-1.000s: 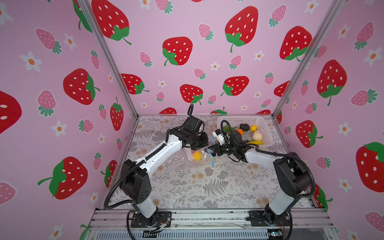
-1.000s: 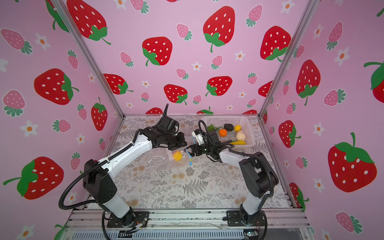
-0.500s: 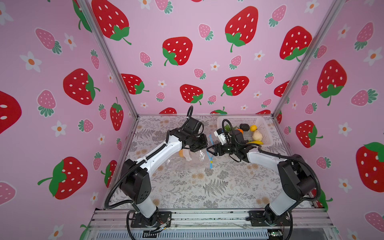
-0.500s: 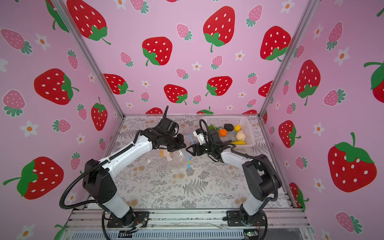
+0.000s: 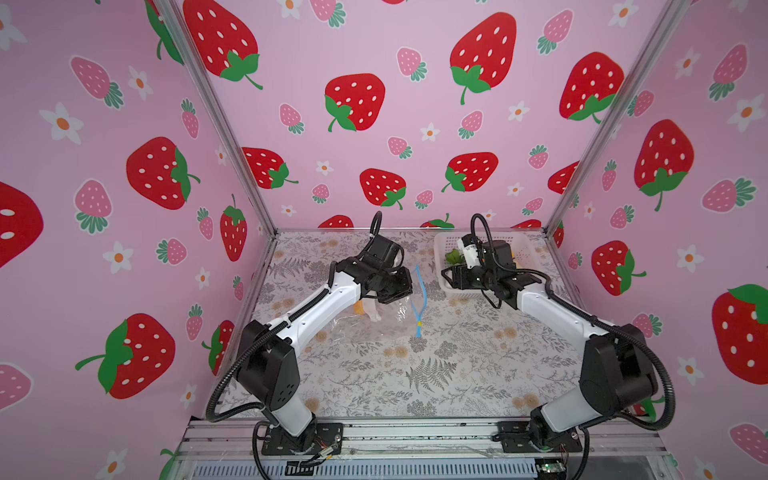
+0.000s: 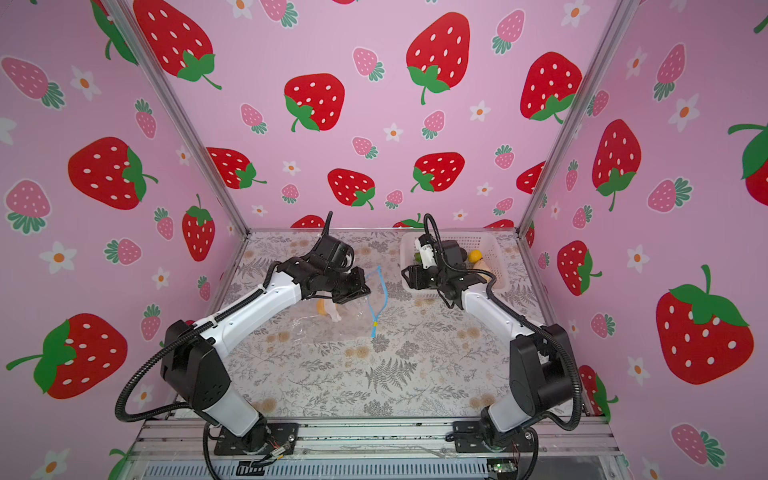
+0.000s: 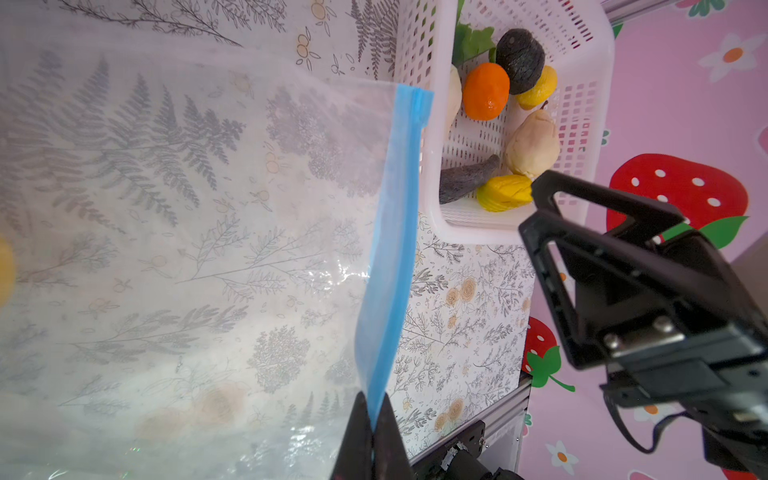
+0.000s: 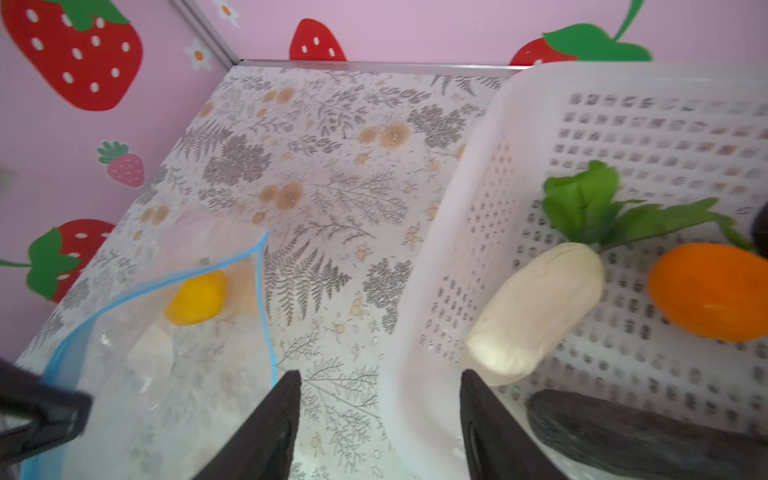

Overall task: Place the food in the zip-top bag and seal the zipper
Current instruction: 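Open the right gripper, release the fruit, and move back to the basket, then lower the right gripper onto the orange in the basket and close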

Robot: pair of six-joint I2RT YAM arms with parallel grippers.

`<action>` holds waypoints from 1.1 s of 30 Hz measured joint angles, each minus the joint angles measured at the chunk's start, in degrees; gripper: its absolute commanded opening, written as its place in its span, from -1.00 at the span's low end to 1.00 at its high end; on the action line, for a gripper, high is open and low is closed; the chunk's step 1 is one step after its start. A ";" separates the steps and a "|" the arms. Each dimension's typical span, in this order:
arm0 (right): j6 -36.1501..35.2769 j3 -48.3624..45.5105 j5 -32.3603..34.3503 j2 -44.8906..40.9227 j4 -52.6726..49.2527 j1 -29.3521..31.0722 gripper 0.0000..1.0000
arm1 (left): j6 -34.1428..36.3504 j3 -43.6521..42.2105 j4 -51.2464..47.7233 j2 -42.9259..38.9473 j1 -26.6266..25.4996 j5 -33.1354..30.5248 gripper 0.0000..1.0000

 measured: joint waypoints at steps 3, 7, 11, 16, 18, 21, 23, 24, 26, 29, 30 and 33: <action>-0.79 2.89 3.61 2.38 -1.55 -2.29 0.24 | 0.02 0.00 0.57 0.00 -0.04 0.20 -1.00; -1.49 6.29 7.87 6.86 -2.95 -4.83 0.24 | 0.15 0.00 0.85 0.02 -0.17 0.55 -1.00; -2.40 9.81 11.17 11.56 -4.39 -6.73 0.24 | 0.17 0.00 0.98 0.46 -0.57 0.72 -1.00; -2.84 13.05 13.38 16.11 -5.62 -8.68 0.24 | 0.20 0.02 1.29 2.36 -0.83 1.16 -1.00; -3.04 14.25 14.12 17.66 -5.97 -9.33 0.25 | 0.20 0.02 1.27 2.95 -0.87 1.29 -1.00; -3.43 16.33 15.21 20.35 -6.43 -10.34 0.29 | 0.26 0.09 1.29 3.56 -0.85 1.62 -1.00; -3.67 17.88 15.78 22.29 -6.80 -10.95 0.33 | 0.35 0.17 1.25 3.87 -0.87 1.79 -1.00; -3.72 18.67 15.98 23.34 -7.10 -11.21 0.34 | 0.37 0.31 1.27 4.11 -0.87 1.97 -1.00; -3.85 20.02 16.22 25.27 -7.78 -11.54 0.38 | 0.39 0.59 1.27 4.52 -0.85 2.10 -1.00; -3.89 21.90 16.22 27.98 -8.72 -11.72 0.42 | 0.59 1.29 1.22 5.25 -0.87 2.21 -1.00; -3.91 22.40 16.22 28.68 -9.03 -11.80 0.44 | 0.68 1.44 1.27 5.40 -0.87 2.21 -1.00; -3.93 23.96 16.22 30.38 -9.66 -11.89 0.47 | 0.94 1.55 1.22 5.46 -0.87 2.23 -1.00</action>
